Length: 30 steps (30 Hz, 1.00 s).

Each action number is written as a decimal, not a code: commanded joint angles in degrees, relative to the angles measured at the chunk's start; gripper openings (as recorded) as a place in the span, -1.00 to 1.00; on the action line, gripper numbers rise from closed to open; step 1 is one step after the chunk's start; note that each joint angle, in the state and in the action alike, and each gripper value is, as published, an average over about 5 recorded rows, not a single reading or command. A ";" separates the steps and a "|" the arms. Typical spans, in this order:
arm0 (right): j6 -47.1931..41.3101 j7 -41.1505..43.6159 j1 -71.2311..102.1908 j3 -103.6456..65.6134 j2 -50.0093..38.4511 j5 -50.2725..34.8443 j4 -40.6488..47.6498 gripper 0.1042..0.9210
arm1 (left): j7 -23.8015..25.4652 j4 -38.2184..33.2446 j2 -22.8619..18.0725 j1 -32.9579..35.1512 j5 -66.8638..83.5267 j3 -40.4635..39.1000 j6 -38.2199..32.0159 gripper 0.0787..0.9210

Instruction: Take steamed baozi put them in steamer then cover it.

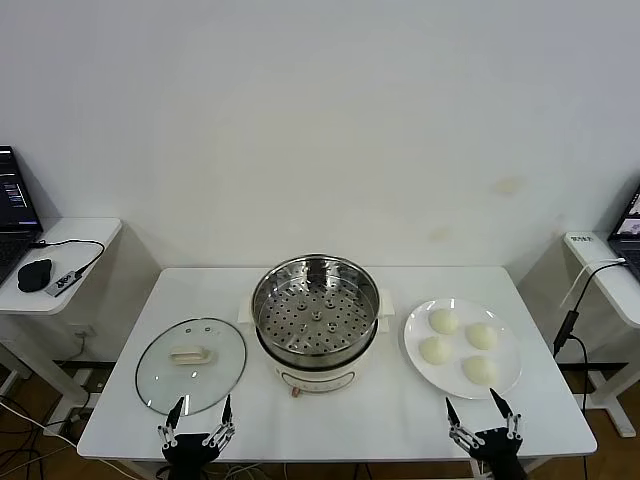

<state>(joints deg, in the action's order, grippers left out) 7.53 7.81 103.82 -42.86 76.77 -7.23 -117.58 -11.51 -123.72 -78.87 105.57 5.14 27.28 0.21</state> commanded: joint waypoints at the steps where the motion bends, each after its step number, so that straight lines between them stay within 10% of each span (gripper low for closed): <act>1: -1.48 -1.20 -3.92 -1.88 -1.62 7.37 0.14 0.76 | 0.26 -0.44 0.03 -0.14 -2.09 -0.01 1.40 0.77; 30: -13.26 27.52 -36.34 7.37 -50.09 21.81 21.28 0.76 | -2.82 -4.19 -0.10 -0.53 -6.85 -0.31 3.37 0.77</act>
<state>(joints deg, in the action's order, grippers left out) -4.12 24.37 78.78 -42.73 42.89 12.95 -104.16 -13.69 -127.53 -78.95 104.97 -1.04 26.99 3.47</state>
